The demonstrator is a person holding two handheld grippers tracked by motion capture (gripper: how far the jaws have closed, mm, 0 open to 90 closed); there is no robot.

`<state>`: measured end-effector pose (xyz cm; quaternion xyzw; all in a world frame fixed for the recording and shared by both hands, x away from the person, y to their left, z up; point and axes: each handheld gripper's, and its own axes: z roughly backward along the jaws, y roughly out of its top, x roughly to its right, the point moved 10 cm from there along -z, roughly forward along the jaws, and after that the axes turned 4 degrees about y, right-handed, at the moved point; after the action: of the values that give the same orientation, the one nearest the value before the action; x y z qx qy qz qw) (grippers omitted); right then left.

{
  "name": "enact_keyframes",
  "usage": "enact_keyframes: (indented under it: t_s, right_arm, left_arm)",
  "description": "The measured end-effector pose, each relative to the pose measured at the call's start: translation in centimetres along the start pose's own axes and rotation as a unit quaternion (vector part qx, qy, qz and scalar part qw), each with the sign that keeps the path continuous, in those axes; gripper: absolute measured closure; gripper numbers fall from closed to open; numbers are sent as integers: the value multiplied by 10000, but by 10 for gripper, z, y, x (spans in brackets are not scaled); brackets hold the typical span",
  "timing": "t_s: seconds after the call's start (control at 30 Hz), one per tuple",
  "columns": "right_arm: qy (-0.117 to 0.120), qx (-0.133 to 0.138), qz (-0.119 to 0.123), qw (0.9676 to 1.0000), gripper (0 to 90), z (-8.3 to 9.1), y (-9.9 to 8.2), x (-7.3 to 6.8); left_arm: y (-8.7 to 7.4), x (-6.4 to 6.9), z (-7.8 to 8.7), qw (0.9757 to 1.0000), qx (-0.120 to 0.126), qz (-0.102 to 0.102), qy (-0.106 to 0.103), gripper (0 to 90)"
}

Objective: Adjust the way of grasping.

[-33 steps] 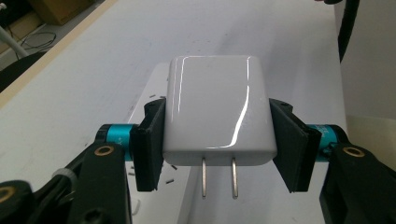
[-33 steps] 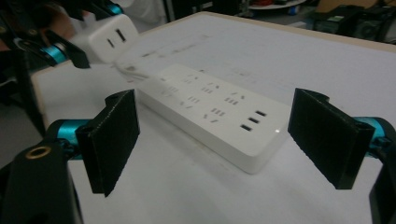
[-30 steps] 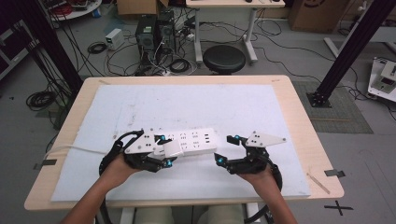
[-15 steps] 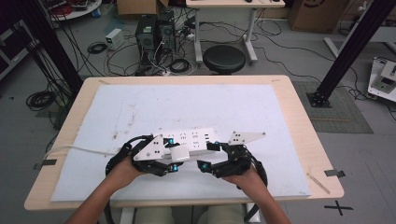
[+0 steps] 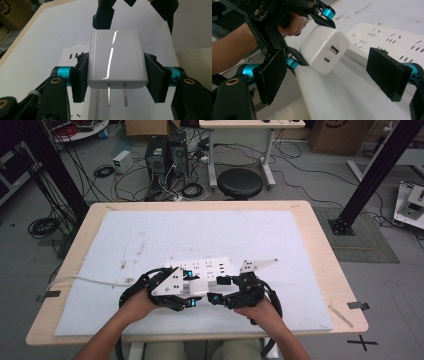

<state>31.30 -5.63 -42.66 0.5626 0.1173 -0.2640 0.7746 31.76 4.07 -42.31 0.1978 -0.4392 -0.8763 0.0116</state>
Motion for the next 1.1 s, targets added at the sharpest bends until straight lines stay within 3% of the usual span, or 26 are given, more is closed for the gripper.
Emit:
enact_keyframes:
  t_s: [0.2,0.4,0.63,0.67,0.93,0.97,1.1]
  right_arm:
    - [110,-53,-219,9997,169,-4,-3,0]
    - [273,-117,-587,9978,169,-8,-7,2]
    - [376,-144,-709,9967,202,-11,-11,4]
    - [421,-178,-838,9954,204,-13,-13,5]
    - [547,-201,-995,9933,253,-16,-16,5]
    - [674,-216,-1162,9907,305,-17,-17,6]
    - [863,-275,-1362,9865,390,-17,-19,5]
  left_arm:
    - [0,4,-5,10000,55,-15,-77,424]
    - [1,11,-14,9997,87,-132,-179,424]
    - [4,13,-16,9994,156,-247,-195,424]
    - [4,14,-17,9992,163,-293,-194,424]
    - [5,16,-20,9990,203,-329,-229,424]
    - [6,17,-20,9989,220,-332,-232,424]
    - [6,18,-21,9988,240,-320,-279,423]
